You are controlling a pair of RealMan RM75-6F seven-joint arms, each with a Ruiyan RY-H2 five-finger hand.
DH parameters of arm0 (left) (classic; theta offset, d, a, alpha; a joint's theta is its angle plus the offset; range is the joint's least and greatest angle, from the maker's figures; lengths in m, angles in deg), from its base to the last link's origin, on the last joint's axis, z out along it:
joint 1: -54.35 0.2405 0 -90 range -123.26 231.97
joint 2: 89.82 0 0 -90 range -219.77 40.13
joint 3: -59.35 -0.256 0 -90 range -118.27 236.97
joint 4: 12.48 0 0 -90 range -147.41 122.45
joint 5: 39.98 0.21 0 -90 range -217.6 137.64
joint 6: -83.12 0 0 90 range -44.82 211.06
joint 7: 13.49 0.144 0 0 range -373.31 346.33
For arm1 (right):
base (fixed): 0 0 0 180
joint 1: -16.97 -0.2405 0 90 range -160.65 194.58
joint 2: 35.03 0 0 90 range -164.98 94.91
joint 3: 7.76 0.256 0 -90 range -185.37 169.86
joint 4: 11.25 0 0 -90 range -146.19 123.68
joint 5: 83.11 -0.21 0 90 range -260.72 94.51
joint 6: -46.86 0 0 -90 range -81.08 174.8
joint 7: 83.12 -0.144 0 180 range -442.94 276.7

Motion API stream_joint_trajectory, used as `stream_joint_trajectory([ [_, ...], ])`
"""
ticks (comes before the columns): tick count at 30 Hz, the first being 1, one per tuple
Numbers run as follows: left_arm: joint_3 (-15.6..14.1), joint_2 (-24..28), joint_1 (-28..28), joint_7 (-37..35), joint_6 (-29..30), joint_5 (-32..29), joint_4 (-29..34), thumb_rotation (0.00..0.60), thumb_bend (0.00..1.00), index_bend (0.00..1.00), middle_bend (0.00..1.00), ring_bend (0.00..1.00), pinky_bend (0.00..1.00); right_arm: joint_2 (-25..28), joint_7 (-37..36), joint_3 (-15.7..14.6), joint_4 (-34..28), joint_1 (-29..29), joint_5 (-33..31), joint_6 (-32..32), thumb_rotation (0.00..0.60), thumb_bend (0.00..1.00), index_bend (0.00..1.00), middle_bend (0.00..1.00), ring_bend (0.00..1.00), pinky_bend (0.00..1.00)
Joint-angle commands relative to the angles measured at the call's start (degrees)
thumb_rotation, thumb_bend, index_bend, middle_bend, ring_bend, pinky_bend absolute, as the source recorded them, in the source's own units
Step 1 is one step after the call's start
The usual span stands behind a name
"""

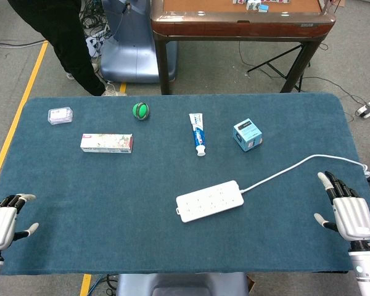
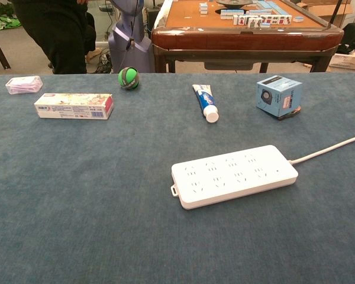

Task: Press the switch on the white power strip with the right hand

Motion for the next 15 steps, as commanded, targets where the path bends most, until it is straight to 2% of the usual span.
stream_joint_trajectory([
  [1, -0.1, 0.2, -0.1, -0.4, -0.2, 0.0, 0.2, 0.6, 0.11, 0.41, 0.35, 0.3, 0.48, -0.1, 0.2, -0.1, 0.0, 0.0, 0.1, 0.0, 0.6, 0.0, 0.09, 0.09, 0.14, 0.32],
  [5, -0.1, 0.2, -0.1, -1.4, 0.0, 0.5, -0.1, 0.6, 0.11, 0.42, 0.36, 0.3, 0.49, -0.7, -0.3, 0.0, 0.7, -0.4, 0.3, -0.4, 0.6, 0.0, 0.11, 0.12, 0.16, 0.33],
  [8, -0.1, -0.2, -0.2, -1.5, 0.1, 0.7, -0.6, 0.6, 0.11, 0.42, 0.36, 0.3, 0.5, -1.7, -0.7, -0.6, 1.9, -1.0, 1.8, -1.0, 0.6, 0.03, 0.13, 0.15, 0.19, 0.4],
  [10, -0.2, -0.4, -0.2, -1.5, -0.1, 0.7, -0.9, 0.6, 0.11, 0.43, 0.36, 0.3, 0.5, -2.6, -0.8, -0.9, 2.5, -1.5, 2.9, -1.2, 0.6, 0.07, 0.14, 0.2, 0.24, 0.48],
  [12, -0.4, -0.3, -0.2, -1.4, -0.4, 0.6, -0.8, 0.6, 0.11, 0.43, 0.36, 0.3, 0.5, -3.4, 0.1, -1.0, 3.0, -2.5, 4.0, -2.3, 0.6, 0.12, 0.17, 0.31, 0.4, 0.65],
  [15, -0.2, -0.5, -0.2, -0.6, 0.3, 0.9, -1.0, 0.6, 0.11, 0.43, 0.36, 0.3, 0.5, -3.8, 2.7, -0.9, 2.2, -5.0, 5.0, -5.4, 0.6, 0.15, 0.2, 0.51, 0.67, 0.81],
])
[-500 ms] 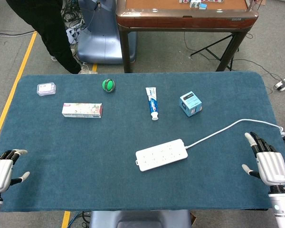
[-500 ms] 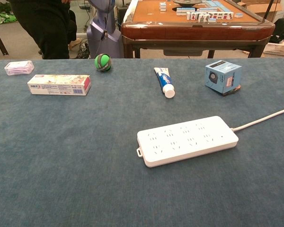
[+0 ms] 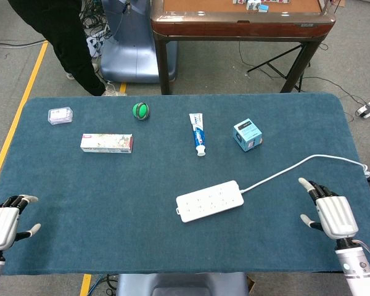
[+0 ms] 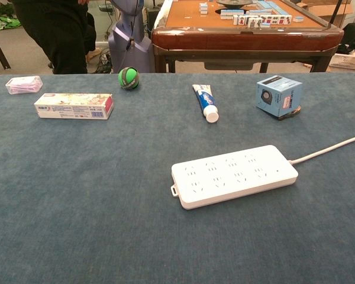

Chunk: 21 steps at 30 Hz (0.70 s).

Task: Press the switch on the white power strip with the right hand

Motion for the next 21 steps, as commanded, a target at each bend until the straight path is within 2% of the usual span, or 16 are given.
stream_joint_trajectory([
  [1, 0.1, -0.2, 0.1, 0.8, 0.8, 0.4, -0.2, 0.6, 0.11, 0.43, 0.36, 0.3, 0.5, -0.8, 3.3, 0.2, -0.7, -3.2, 1.4, -3.5, 0.6, 0.16, 0.21, 0.58, 0.74, 0.85],
  [5, 0.1, -0.2, 0.5, 0.6, 1.4, 0.5, -0.2, 0.6, 0.11, 0.43, 0.36, 0.3, 0.5, -2.3, 7.7, 1.6, -1.8, -7.4, 1.4, -8.3, 0.6, 0.27, 0.26, 0.79, 0.95, 0.99],
  [7, 0.2, 0.0, 0.6, 0.4, 1.6, 0.3, -0.1, 0.6, 0.11, 0.43, 0.36, 0.3, 0.5, -3.0, 9.4, 2.1, -2.2, -9.2, 1.0, -10.6, 0.6, 0.33, 0.28, 0.87, 0.99, 1.0],
  [11, 0.3, 0.0, 0.9, 0.7, 2.1, 0.2, -0.3, 0.6, 0.11, 0.43, 0.36, 0.3, 0.5, -4.4, 13.9, 2.6, -3.4, -12.4, -0.7, -15.3, 0.6, 0.5, 0.32, 0.98, 1.0, 1.0],
  [17, 0.3, 0.0, 1.0, 0.5, 2.2, 0.3, -0.4, 0.6, 0.11, 0.43, 0.36, 0.3, 0.5, -5.8, 19.8, 2.7, -5.8, -14.9, -3.8, -19.0, 0.6, 0.66, 0.36, 1.0, 1.0, 1.0],
  [21, 0.3, 0.1, 0.9, 0.4, 2.1, 0.2, -0.4, 0.6, 0.11, 0.43, 0.36, 0.3, 0.5, -6.4, 22.1, 2.5, -6.5, -15.8, -5.9, -20.5, 0.6, 0.72, 0.36, 1.0, 1.0, 1.0],
])
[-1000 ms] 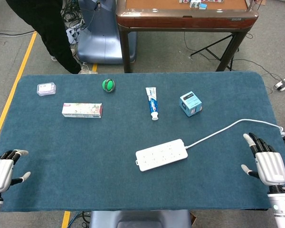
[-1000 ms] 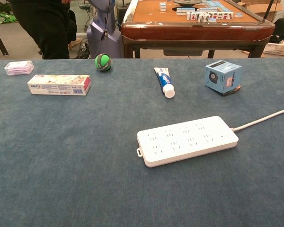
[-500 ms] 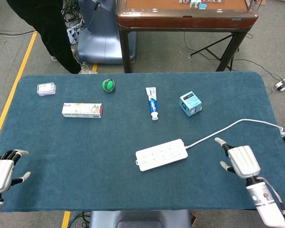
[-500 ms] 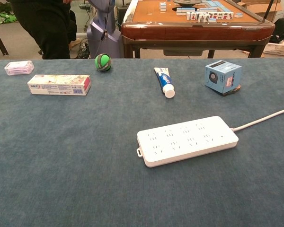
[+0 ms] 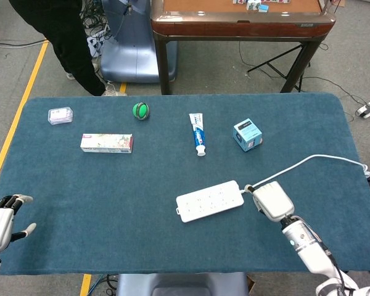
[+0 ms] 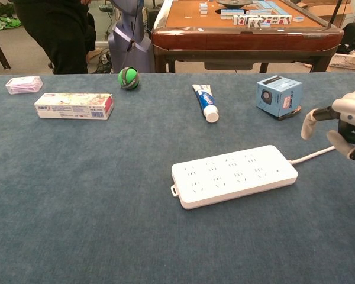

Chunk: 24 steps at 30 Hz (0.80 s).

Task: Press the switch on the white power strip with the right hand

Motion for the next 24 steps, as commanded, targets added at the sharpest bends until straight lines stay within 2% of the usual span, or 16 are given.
stream_joint_trajectory([
  [1, 0.0, 0.0, 0.0, -0.1, 0.0, 0.0, 0.0, 0.6, 0.11, 0.43, 0.36, 0.3, 0.5, -0.7, 1.8, -0.2, -0.6, -1.0, -1.7, -1.2, 0.6, 0.72, 0.36, 1.0, 1.0, 1.0],
  [24, 0.4, 0.6, 0.0, -1.5, -0.2, -0.6, 0.0, 0.6, 0.11, 0.43, 0.36, 0.3, 0.5, -6.7, 4.0, -1.0, 3.7, -5.5, -8.5, -4.8, 0.6, 0.74, 0.37, 1.0, 1.0, 1.0],
])
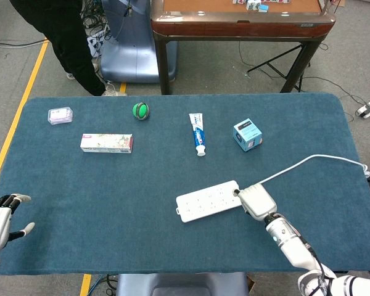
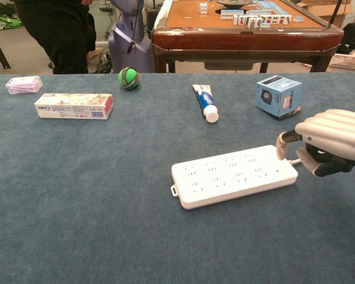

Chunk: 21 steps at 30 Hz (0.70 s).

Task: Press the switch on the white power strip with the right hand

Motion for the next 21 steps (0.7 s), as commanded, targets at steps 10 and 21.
stream_joint_trajectory([
  [10, 0.1, 0.2, 0.1, -0.4, 0.0, -0.1, 0.1, 0.6, 0.11, 0.43, 0.36, 0.3, 0.5, -2.3, 0.4, -0.2, 2.7, -1.3, -1.3, 0.6, 0.6, 0.74, 0.37, 1.0, 1.0, 1.0],
  [21, 0.2, 0.4, 0.1, -0.7, 0.0, -0.4, 0.1, 0.6, 0.11, 0.43, 0.36, 0.3, 0.5, -3.5, 0.1, -0.7, 4.1, -2.2, -1.6, 1.1, 0.6, 0.74, 0.37, 1.0, 1.0, 1.0],
])
